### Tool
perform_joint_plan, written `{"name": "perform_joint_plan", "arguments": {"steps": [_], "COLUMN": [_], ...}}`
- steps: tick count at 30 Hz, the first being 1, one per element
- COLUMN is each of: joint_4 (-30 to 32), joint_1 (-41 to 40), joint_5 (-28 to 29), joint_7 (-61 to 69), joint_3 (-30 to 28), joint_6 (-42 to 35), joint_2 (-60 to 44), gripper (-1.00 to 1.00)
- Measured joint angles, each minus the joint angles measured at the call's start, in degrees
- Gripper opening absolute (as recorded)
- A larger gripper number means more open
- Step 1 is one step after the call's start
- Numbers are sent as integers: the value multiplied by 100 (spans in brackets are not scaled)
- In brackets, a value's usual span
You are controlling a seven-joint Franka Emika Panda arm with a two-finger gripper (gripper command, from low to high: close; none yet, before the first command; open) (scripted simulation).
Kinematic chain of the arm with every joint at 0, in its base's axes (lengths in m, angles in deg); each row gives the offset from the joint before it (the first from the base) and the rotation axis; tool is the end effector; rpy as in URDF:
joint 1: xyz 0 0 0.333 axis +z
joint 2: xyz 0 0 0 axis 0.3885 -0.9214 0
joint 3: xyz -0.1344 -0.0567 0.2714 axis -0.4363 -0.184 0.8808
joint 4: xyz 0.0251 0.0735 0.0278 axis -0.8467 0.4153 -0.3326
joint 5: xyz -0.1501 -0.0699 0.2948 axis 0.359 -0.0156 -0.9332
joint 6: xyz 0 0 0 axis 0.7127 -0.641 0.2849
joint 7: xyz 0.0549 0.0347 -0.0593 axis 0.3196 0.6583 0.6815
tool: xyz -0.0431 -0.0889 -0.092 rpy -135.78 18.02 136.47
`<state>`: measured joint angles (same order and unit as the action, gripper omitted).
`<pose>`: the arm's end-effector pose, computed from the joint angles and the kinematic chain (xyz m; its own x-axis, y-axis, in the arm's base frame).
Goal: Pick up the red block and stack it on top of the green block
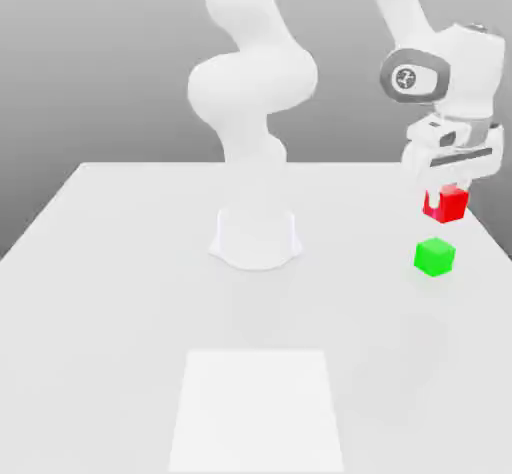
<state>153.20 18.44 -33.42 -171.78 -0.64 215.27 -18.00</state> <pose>0.0498 0.3202 0.2393 0.9621 -0.2726 0.0043 -0.2726 -0.9621 -0.0001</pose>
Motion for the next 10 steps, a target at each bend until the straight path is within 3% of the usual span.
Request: {"name": "perform_joint_plan", "arguments": {"steps": [1,3,4,10], "joint_4": [9,9,9,9], "joint_1": [-106,-105,-105,-105], "joint_5": [393,395,396,396], "joint_7": [-264,-267,-268,-268], "joint_3": [22,22,22,22], "joint_6": [271,278,282,283], "joint_2": [-296,-296,-296,-296], "gripper": [-100,-100,100,100]}}
